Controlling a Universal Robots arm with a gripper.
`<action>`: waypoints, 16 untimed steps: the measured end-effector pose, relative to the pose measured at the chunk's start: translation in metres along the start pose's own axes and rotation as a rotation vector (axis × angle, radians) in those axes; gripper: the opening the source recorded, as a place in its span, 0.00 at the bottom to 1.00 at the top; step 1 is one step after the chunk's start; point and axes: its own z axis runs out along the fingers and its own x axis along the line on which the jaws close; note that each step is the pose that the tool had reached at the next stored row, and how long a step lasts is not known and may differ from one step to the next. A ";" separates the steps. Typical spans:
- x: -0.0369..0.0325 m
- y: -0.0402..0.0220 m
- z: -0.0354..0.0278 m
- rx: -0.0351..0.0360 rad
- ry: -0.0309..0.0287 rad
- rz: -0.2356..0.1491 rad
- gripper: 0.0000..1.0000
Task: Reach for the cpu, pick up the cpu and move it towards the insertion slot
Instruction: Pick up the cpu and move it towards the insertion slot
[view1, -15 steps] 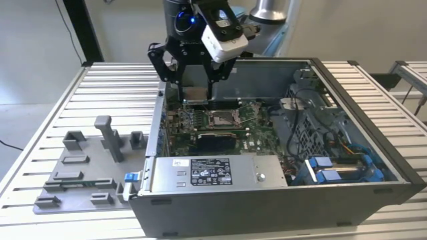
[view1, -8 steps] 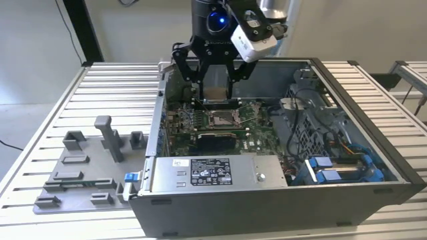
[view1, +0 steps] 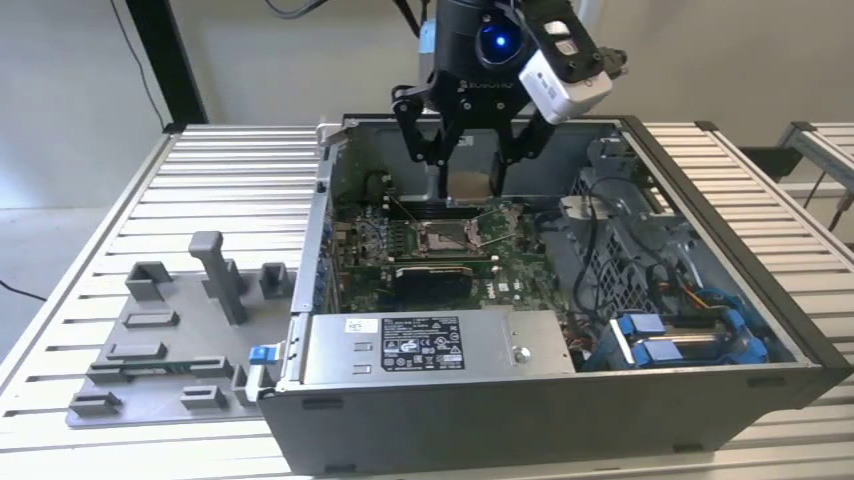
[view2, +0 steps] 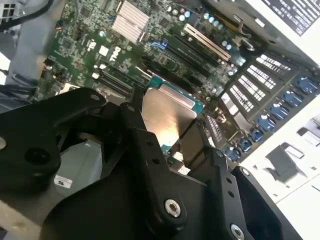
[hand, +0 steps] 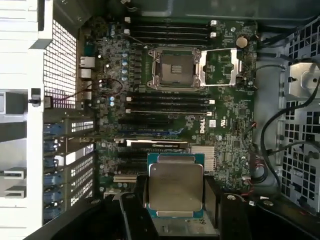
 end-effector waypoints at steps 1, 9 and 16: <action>-0.0042 0.0000 0.0001 -0.0001 -0.0001 0.000 0.00; -0.0108 0.0000 0.0002 0.0000 0.0000 0.000 0.00; -0.0101 0.0143 0.0022 0.0018 0.0000 0.000 0.00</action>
